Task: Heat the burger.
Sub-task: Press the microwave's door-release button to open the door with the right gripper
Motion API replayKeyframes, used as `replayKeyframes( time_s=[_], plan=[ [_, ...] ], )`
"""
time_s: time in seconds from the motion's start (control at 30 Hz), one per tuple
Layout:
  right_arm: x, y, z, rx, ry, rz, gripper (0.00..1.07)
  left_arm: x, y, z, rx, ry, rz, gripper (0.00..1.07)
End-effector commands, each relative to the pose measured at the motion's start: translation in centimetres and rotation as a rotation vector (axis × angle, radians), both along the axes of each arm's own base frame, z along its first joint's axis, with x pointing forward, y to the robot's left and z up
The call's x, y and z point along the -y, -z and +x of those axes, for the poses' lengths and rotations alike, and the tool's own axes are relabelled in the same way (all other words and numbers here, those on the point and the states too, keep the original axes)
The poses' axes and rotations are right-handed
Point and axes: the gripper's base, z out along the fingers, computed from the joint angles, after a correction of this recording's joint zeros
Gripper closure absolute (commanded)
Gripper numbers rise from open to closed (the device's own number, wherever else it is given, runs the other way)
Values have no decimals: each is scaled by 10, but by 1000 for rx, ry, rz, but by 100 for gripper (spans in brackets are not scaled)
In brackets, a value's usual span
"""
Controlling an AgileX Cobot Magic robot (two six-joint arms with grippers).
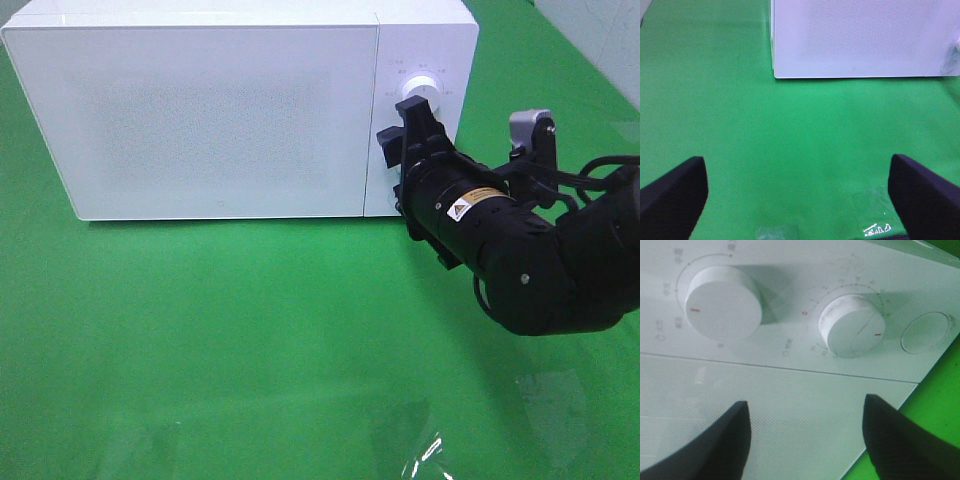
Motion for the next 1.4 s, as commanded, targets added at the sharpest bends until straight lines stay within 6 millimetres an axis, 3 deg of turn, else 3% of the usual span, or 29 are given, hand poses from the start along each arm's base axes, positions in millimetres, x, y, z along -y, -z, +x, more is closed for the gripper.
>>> replayKeyframes(
  time_s=[0.03, 0.37, 0.6, 0.7, 1.2, 1.4],
  plan=[
    [0, -6, -3, 7, -55, -115, 44, 0, 0, -2, 21, -2, -9, 17],
    [-1, -12, -15, -18, -290, -541, 44, 0, 0, -2, 21, -2, -9, 17],
    [0, -16, -25, -3, -480, -797, 33, 0, 0, -2, 21, -2, -9, 17],
    [0, -21, -29, 5, -544, -859, 30, 0, 0, -2, 21, -2, -9, 17],
    [7, -47, -61, -29, -840, -994, 31, 0, 0, -2, 21, -2, -9, 17],
    [17, -69, -79, -41, -912, -1008, 31, 0, 0, -2, 21, -2, -9, 17]
  ],
)
